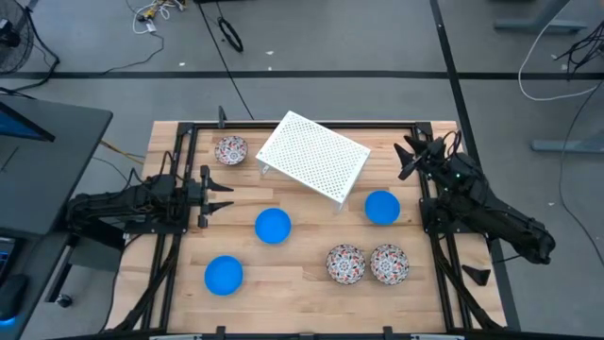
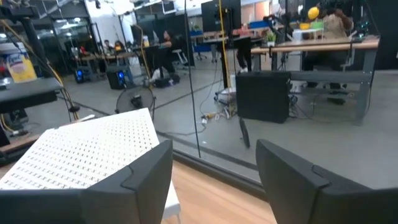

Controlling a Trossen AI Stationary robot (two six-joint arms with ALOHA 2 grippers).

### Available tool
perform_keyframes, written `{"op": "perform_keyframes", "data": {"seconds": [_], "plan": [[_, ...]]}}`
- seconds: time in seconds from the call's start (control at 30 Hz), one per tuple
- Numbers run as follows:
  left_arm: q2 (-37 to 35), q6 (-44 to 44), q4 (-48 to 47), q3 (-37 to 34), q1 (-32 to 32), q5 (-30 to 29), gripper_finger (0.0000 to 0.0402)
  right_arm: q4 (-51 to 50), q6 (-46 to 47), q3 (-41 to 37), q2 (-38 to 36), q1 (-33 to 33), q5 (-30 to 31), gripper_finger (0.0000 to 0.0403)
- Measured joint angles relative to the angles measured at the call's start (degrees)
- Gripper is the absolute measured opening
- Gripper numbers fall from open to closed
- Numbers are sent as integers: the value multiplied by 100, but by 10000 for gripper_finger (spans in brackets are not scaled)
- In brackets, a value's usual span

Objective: Pick & Place Mini bowls
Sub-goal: Put the bottom right white patterned bowl on the shelf

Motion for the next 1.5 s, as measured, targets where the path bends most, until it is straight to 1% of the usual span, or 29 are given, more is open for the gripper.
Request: {"op": "perform_keyframes", "data": {"seconds": [0.3,0.53,0.7,0.97,1.13,1.33,1.5], "plan": [[-1,0,0,0,0,0,177,-1148,225,1306,904,2,2,233],[0,0,-2,0,0,0,177,-1944,898,2309,1709,4,4,233],[1,2,0,0,2,0,177,-2607,1501,2948,2213,232,4,233],[-1,0,-1,-1,0,0,177,-3269,2548,3785,2835,984,-7,233],[0,0,0,-2,0,0,177,-3694,3463,4220,3120,1599,-47,233],[-1,0,0,-2,0,0,177,-4053,4500,4616,3366,2360,-474,233],[0,0,0,-1,1,0,177,-4082,5170,4692,3458,3000,-749,233]]}}
